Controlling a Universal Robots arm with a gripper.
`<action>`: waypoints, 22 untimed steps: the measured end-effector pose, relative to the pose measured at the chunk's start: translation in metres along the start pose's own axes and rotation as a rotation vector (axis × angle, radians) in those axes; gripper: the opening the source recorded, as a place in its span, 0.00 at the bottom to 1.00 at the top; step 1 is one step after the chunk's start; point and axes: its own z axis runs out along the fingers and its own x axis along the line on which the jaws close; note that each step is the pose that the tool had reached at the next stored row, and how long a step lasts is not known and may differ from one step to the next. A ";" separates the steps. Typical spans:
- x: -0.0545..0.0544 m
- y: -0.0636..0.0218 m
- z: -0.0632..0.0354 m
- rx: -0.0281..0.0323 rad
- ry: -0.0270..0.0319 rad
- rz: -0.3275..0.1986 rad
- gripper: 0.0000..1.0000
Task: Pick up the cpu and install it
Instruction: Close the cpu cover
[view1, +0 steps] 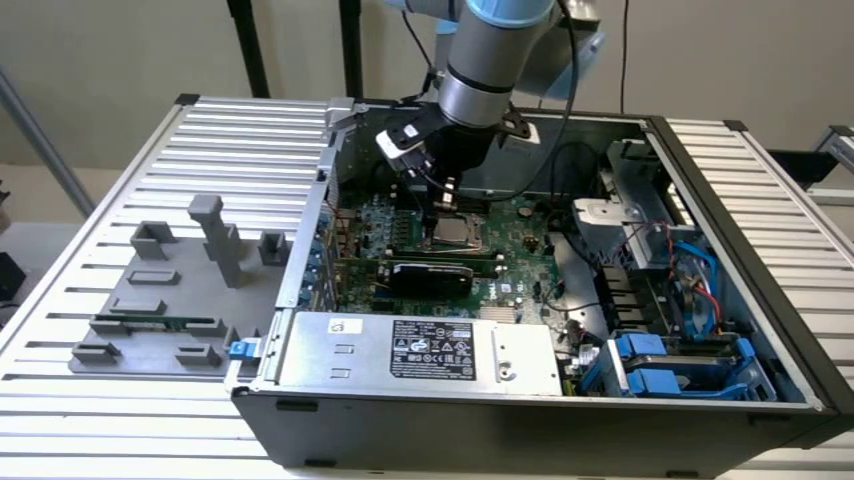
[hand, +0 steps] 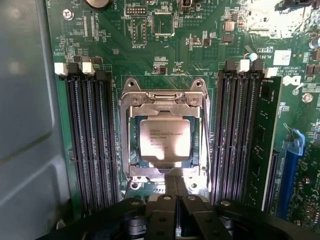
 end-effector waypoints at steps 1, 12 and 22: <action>0.000 0.0003 0.0015 0.0003 -0.0002 0.000 0.11; 0.000 0.0012 0.0102 0.0001 -0.0023 0.001 0.11; 0.001 -0.0014 0.0073 -0.0005 -0.0028 0.001 0.11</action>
